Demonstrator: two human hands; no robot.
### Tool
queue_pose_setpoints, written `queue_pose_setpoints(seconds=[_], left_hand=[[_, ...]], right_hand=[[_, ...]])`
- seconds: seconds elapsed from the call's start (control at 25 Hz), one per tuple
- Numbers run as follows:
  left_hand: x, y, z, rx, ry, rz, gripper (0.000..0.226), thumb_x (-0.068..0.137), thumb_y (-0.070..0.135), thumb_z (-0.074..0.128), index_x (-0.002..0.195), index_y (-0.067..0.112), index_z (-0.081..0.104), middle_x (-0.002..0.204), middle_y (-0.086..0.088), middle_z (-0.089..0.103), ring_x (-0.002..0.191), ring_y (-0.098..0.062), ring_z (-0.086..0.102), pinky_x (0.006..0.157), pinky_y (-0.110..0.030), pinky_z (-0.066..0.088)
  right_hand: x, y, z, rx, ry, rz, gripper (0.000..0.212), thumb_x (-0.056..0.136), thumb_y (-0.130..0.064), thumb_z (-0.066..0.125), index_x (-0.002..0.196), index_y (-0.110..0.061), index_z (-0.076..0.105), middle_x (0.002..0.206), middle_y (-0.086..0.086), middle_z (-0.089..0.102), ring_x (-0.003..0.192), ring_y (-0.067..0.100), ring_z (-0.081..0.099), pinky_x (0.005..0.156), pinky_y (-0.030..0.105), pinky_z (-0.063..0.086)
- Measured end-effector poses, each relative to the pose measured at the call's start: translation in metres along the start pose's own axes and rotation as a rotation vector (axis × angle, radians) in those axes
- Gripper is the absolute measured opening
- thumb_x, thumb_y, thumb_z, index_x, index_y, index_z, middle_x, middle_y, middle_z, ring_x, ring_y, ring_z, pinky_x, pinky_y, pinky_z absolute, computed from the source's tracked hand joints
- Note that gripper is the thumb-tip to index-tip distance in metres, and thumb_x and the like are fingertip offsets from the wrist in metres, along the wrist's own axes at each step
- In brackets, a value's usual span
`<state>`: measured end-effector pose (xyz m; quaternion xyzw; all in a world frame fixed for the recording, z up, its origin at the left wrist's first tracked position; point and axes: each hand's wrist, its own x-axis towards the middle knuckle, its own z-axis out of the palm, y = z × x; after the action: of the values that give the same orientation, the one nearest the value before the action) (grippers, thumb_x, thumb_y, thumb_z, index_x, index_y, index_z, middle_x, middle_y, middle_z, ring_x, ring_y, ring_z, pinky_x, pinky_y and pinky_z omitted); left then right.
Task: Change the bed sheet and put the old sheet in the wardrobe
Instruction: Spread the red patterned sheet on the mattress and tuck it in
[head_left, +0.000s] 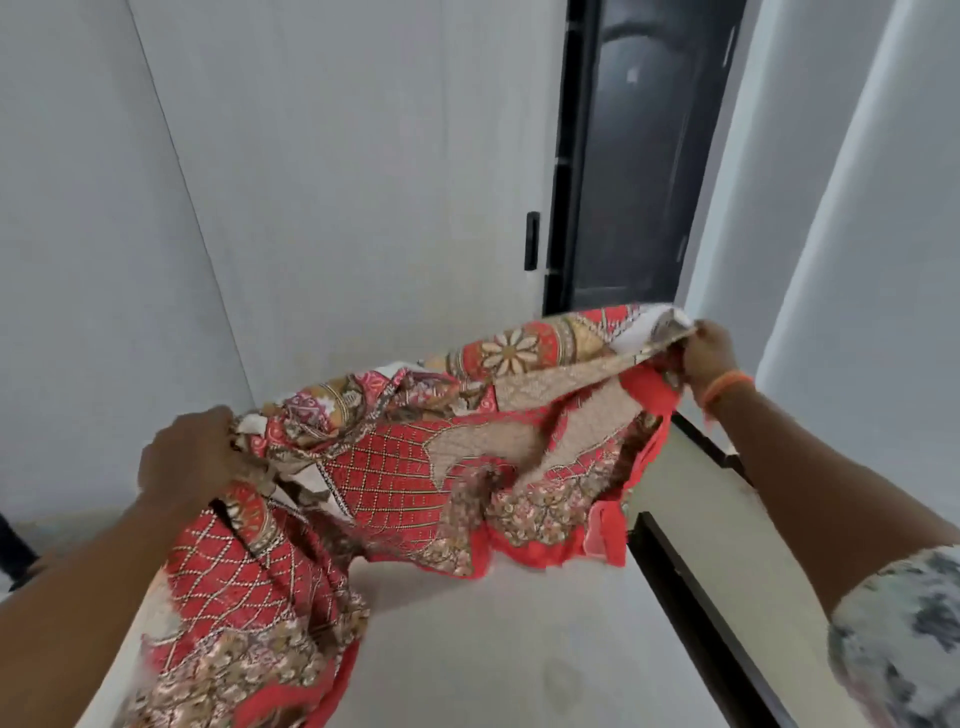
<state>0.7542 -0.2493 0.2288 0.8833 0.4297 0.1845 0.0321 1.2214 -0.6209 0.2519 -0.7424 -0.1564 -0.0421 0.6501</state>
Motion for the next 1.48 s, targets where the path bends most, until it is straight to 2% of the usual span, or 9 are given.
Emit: queue_pose_setpoints(seconds=[0.28,0.4,0.52,0.6,0.8,0.96,1.08,1.28,1.48], left_hand=[[-0.11,-0.065,0.02,-0.056,-0.244,0.25,0.03,0.064,0.047,0.075,0.086,0.029,0.067,0.079,0.008,0.069,0.078,-0.02,0.067,0.065,-0.031,0.049],[-0.174,-0.082,0.038,-0.189,-0.422,0.403,0.04,0.052,0.059,0.067,0.081,0.032,0.063,0.08,0.008,0.071,0.079,-0.014,0.069,0.068,-0.03,0.054],[-0.27,-0.081,0.05,-0.166,-0.513,0.625,0.032,0.068,0.038,0.074,0.097,0.03,0.065,0.098,0.011,0.064,0.084,-0.008,0.056,0.065,-0.02,0.042],[-0.31,-0.096,0.054,-0.175,-0.503,0.658,0.02,0.081,0.021,0.073,0.099,0.026,0.065,0.101,0.005,0.055,0.086,-0.007,0.052,0.065,-0.016,0.038],[-0.345,-0.171,0.022,-0.537,-0.581,0.481,0.026,0.074,0.013,0.074,0.083,0.028,0.056,0.085,0.006,0.056,0.078,-0.011,0.057,0.066,-0.022,0.044],[-0.392,-0.239,-0.008,-0.618,-0.628,0.44,0.042,0.077,0.023,0.073,0.115,0.016,0.058,0.11,0.0,0.055,0.1,-0.013,0.061,0.083,-0.029,0.054],[-0.416,-0.29,-0.028,-0.508,-0.451,0.524,0.028,0.085,0.037,0.071,0.105,0.02,0.062,0.107,0.011,0.046,0.09,-0.002,0.056,0.077,-0.022,0.05],[-0.424,-0.394,-0.035,-0.163,-0.056,0.722,0.047,0.069,0.035,0.087,0.105,0.018,0.061,0.101,0.0,0.059,0.056,-0.018,0.064,0.043,-0.027,0.051],[-0.377,-0.558,-0.03,-0.226,0.112,-0.078,0.033,0.077,0.005,0.069,0.103,0.021,0.058,0.102,-0.007,0.061,0.07,-0.036,0.062,0.057,-0.039,0.048]], right_hand=[[-0.274,0.14,-0.05,-1.323,-0.23,0.321,0.01,0.087,-0.027,0.063,0.082,-0.018,0.061,0.076,-0.001,0.063,0.074,0.018,0.065,0.074,0.031,0.057],[-0.413,0.116,0.017,-1.044,-0.447,0.29,0.012,0.087,-0.023,0.07,0.091,-0.015,0.062,0.093,0.003,0.067,0.083,0.014,0.064,0.076,0.025,0.057],[-0.548,0.054,0.115,-0.628,-0.829,0.086,0.063,0.079,-0.017,0.077,0.136,-0.019,0.05,0.129,0.001,0.058,0.114,0.018,0.057,0.098,0.029,0.049],[-0.616,0.016,0.166,-0.54,-0.899,-0.029,0.069,0.075,-0.019,0.076,0.137,-0.018,0.046,0.127,-0.001,0.056,0.112,0.017,0.054,0.097,0.029,0.047],[-0.718,-0.022,0.205,-0.319,-0.849,-0.129,0.084,0.069,-0.023,0.077,0.14,-0.017,0.034,0.123,-0.006,0.055,0.106,0.009,0.054,0.087,0.014,0.042],[-0.796,-0.038,0.224,-0.474,-0.743,-0.229,0.07,0.079,-0.013,0.059,0.142,-0.026,0.03,0.112,0.006,0.068,0.093,0.027,0.066,0.069,0.035,0.05],[-0.838,-0.052,0.236,-0.574,-0.689,-0.391,0.05,0.087,-0.02,0.053,0.136,-0.024,0.046,0.106,0.005,0.066,0.089,0.026,0.063,0.065,0.035,0.05],[-0.871,-0.077,0.273,-0.549,-0.602,-0.579,0.039,0.089,-0.036,0.035,0.079,-0.01,0.062,0.078,0.005,0.053,0.064,0.024,0.054,0.053,0.036,0.043],[-0.875,-0.106,0.323,-0.3,-0.269,-0.469,0.024,0.081,-0.013,0.046,0.057,-0.008,0.047,0.056,-0.001,0.044,0.051,0.006,0.039,0.048,0.021,0.029]])
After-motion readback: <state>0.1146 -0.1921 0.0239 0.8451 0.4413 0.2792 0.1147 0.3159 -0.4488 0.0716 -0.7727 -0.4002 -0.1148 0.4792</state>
